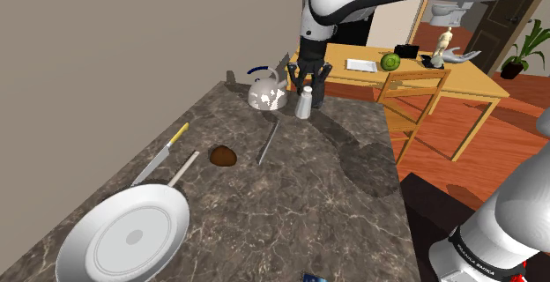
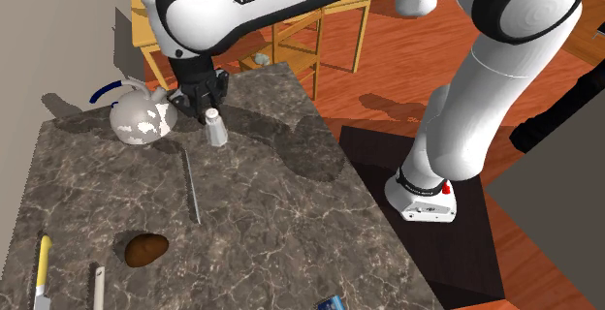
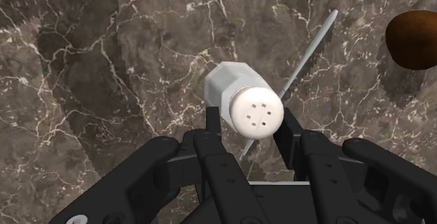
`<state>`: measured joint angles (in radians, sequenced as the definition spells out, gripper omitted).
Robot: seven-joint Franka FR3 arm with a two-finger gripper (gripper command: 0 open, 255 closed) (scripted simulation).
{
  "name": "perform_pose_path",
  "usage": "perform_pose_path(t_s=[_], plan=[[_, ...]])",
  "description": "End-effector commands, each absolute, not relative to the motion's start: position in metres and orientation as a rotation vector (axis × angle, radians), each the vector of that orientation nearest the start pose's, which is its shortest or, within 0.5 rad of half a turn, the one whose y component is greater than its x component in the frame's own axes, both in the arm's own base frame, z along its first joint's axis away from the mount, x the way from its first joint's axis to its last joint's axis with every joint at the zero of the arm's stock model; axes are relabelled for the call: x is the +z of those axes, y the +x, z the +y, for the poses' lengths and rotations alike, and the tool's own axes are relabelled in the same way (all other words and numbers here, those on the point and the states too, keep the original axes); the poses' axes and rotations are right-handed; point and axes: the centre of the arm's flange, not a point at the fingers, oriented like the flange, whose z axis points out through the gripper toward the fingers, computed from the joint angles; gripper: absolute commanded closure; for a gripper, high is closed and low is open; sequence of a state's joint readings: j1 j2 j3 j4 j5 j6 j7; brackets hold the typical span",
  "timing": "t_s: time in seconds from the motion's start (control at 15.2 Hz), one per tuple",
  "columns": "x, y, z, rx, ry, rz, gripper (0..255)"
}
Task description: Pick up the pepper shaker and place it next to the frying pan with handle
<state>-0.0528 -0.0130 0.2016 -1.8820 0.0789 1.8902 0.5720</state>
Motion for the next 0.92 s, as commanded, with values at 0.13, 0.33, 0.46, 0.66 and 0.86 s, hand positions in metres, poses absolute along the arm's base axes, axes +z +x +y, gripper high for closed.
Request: perform_pose_path(t_s=[0.13, 0.33, 0.46, 0.66, 0.86], plan=[[0.532, 0.553, 0.089, 0.010, -2.990, 0.680, 255], [0.544, 0.553, 0.089, 0.010, -2.990, 0.680, 255], [0.544, 0.556, 0.115, 0.010, -2.990, 0.680, 255], [0.544, 0.561, 0.154, 0.010, -2.990, 0.680, 255], [0.544, 0.565, 0.193, 0.010, -2.990, 0.680, 255]])
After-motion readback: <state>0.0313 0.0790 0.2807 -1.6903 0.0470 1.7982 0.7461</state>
